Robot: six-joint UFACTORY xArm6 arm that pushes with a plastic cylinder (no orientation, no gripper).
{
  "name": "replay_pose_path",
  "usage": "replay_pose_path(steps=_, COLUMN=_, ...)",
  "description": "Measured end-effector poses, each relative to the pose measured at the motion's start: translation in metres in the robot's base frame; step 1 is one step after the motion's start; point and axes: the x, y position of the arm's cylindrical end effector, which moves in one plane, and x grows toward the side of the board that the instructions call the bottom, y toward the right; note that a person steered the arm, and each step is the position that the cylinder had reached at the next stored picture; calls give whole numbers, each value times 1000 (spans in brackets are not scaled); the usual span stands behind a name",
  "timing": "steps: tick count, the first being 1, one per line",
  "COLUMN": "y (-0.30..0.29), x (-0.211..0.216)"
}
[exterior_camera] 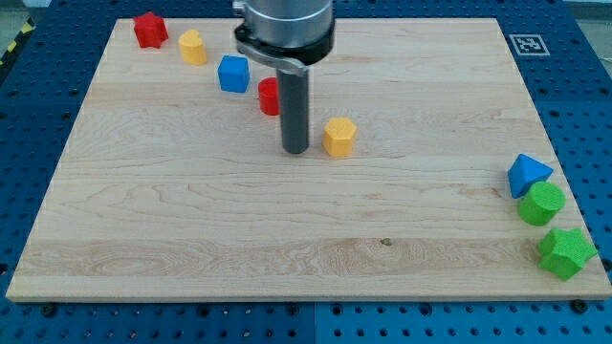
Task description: Place the yellow hexagon beside the blue triangle
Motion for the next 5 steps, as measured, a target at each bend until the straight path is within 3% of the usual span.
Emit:
replay_pose_path(steps=2, y=69, x=-2)
replay_pose_path(steps=5, y=105, x=-22)
